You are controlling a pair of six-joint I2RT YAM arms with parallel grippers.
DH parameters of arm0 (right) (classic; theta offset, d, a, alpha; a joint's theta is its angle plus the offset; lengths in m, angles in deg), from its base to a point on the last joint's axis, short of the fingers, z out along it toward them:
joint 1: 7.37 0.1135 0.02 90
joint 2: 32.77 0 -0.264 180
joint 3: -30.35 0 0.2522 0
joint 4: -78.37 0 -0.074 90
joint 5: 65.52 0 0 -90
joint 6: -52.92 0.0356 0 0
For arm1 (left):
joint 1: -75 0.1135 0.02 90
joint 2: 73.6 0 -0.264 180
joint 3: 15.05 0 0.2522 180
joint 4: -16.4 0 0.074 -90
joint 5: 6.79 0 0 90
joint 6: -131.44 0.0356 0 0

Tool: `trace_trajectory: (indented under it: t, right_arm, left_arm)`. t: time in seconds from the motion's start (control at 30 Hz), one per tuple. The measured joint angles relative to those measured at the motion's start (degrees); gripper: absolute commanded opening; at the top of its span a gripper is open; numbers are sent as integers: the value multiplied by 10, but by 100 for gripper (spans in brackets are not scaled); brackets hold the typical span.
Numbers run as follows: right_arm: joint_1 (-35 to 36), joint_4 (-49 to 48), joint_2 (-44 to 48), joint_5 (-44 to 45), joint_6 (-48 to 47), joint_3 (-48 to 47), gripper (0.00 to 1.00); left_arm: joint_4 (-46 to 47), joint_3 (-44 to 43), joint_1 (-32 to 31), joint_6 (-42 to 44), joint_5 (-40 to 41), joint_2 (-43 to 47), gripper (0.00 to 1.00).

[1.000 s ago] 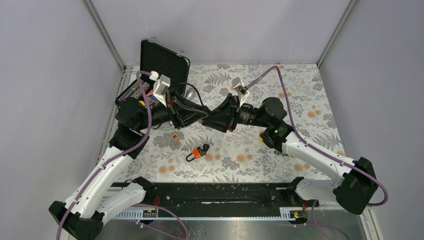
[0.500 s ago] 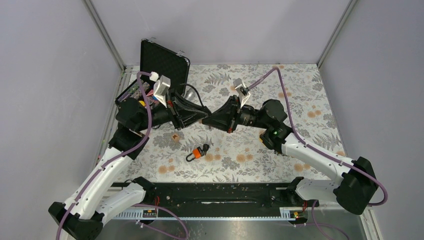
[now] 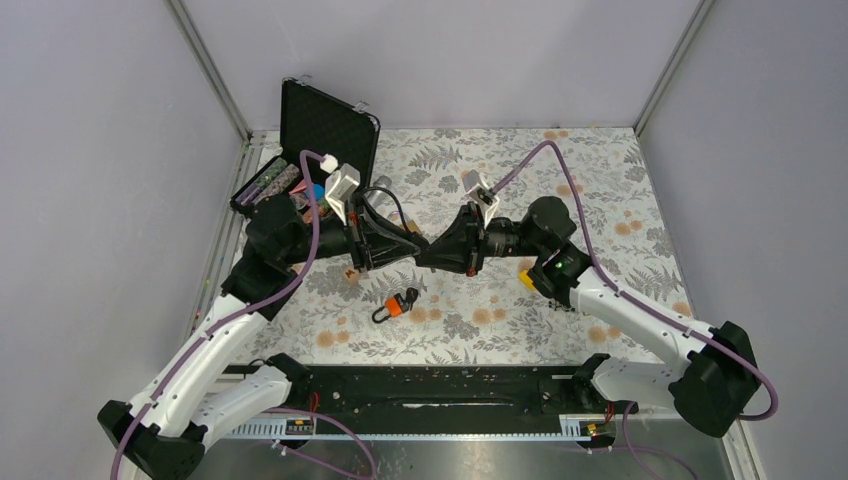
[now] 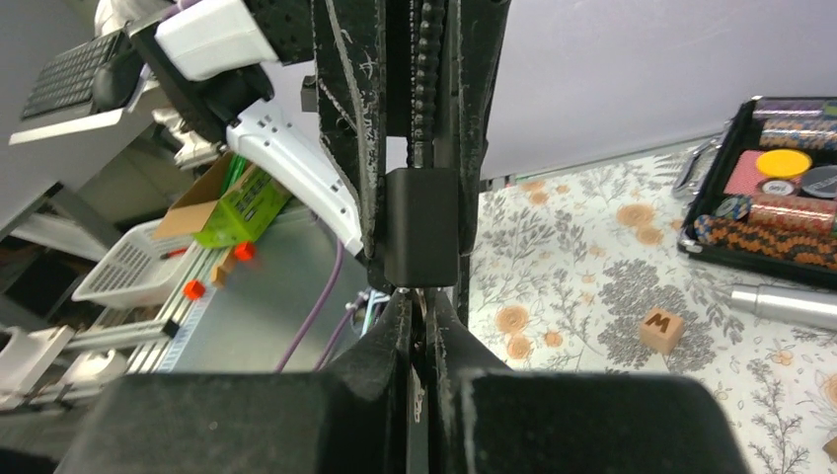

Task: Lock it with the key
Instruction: Remove the key from the lock.

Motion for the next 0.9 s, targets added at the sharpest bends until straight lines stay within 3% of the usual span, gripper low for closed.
trace_trajectory:
  t: [0.2,0.47,0.57,0.73,0.9]
  right_arm:
    - [-14,45,-25,-68,24,-45,0]
    - [-15,-115,-52,-24,211,4,0]
    - [-11,-153,-53,1,239,18,0]
    - [-10,-95,-44,-10,161,8,0]
    - [-11,116,-42,-77,-8,-60,0]
  left_arm:
    - [11,0,0,0,-13,-1,0]
    - [60,11,8,-30,-11,-16,0]
    - [71,11,8,-37,-5,-18,0]
    - [54,11,8,-26,-4,-18,0]
    - [-12,3,7,16,-19,-18,0]
